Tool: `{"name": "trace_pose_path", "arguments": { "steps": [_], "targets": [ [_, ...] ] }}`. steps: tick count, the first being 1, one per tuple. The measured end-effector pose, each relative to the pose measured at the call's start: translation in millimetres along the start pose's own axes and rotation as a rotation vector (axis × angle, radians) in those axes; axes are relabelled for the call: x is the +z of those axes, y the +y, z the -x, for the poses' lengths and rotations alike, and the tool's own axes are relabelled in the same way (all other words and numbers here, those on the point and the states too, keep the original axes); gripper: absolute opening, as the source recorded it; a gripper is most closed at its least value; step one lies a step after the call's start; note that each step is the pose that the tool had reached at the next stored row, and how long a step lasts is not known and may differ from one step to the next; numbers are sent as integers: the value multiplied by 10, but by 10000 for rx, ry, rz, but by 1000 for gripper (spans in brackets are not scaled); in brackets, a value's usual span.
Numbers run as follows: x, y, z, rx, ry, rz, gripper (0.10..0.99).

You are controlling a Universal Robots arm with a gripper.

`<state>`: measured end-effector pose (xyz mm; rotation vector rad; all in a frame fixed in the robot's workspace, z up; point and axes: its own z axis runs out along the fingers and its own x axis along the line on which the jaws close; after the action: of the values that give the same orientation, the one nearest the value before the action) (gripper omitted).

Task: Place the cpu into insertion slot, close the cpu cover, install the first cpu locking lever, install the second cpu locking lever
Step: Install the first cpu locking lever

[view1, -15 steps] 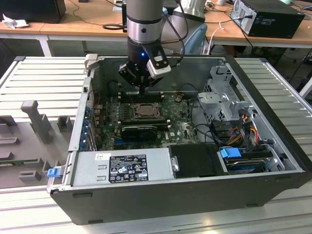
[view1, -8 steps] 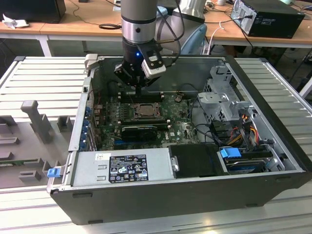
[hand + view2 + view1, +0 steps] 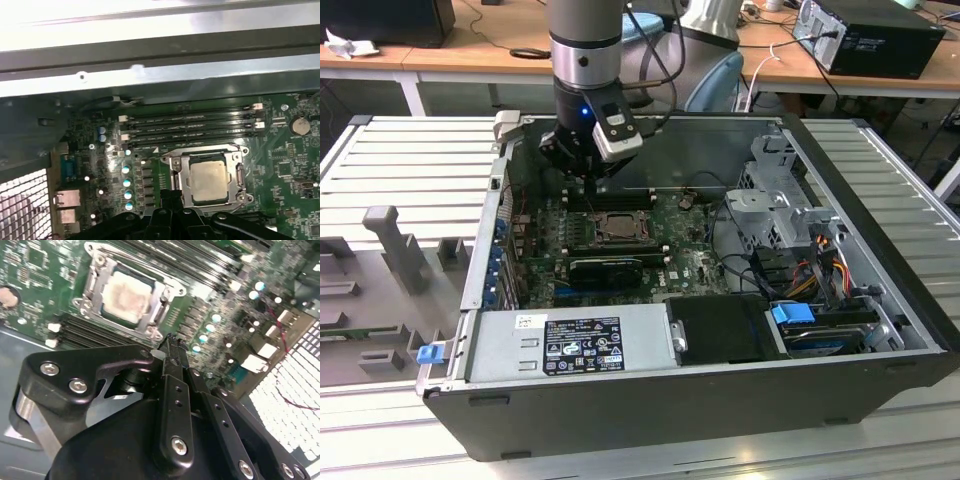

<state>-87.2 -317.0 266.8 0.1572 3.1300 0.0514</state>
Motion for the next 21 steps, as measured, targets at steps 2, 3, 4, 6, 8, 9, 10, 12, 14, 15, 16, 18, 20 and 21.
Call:
{"name": "trace_pose_path", "arguments": {
  "steps": [2, 3, 4, 6, 8, 9, 10, 12, 14, 15, 16, 18, 20, 21],
  "targets": [
    [4, -5, -62, -9, -2, 1, 106],
    [6, -6, -88, -16, -2, 1, 106],
    [11, -3, -121, -36, -2, 3, 106],
    [20, 13, -158, -78, 1, 0, 106],
    [32, 29, -197, -146, 3, 3, 106],
    [37, 38, -210, -179, 5, 2, 106],
    [43, 52, -219, -213, 5, 2, 106],
    [56, 85, -232, -262, 7, 3, 106],
    [88, 191, -258, -374, 11, 3, 106],
    [102, 270, -266, -428, 11, 3, 106],
    [106, 298, -235, -456, 14, 1, 106],
    [107, 301, -205, -457, 14, 1, 106],
    [108, 304, -173, -455, 14, 2, 106],
    [109, 306, -159, -455, 14, 1, 106]
  ]
}}
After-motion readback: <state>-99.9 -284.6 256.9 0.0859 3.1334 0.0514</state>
